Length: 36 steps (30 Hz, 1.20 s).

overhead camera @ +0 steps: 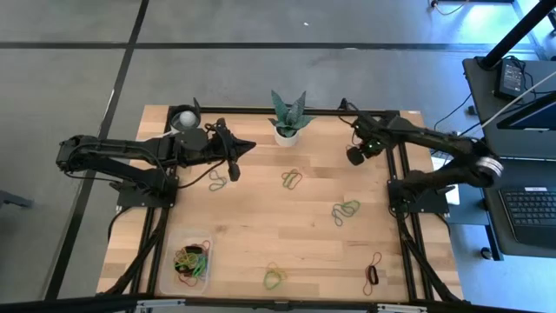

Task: Pick and place rubber bands into bin
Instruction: Put the yellow rubber band into the transparent bin

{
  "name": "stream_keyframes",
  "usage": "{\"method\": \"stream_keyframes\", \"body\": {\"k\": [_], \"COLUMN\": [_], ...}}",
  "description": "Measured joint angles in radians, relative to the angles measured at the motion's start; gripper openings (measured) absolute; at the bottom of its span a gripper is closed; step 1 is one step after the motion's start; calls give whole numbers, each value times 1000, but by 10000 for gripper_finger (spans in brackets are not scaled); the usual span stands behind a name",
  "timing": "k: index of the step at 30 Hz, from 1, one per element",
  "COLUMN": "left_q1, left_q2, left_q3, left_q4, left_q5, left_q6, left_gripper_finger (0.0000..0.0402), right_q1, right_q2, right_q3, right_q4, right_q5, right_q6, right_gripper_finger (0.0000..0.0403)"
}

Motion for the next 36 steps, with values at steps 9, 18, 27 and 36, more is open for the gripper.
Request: {"method": "stream_keyframes", "body": {"k": [9,18,27,36], "left_q1": [0,-10,-47,-54], "left_q2": [7,70,205,309], "left_q3": [1,2,1,2], "left_q4": [0,143,371,529], "left_q5": [156,280,392,388], "left_q6": [43,61,70,-98], "left_gripper_finger": [62,185,260,266], "right_q1": [292,697,881,887], "right_q2": [-306,-251,64,356], "right_q3": [51,288,539,824], "right_q4": [-51,109,514,521], "right_q5": [-15,213,356,353], "right_q6": [338,493,236,58], "right_gripper_finger": [1,0,0,0]}}
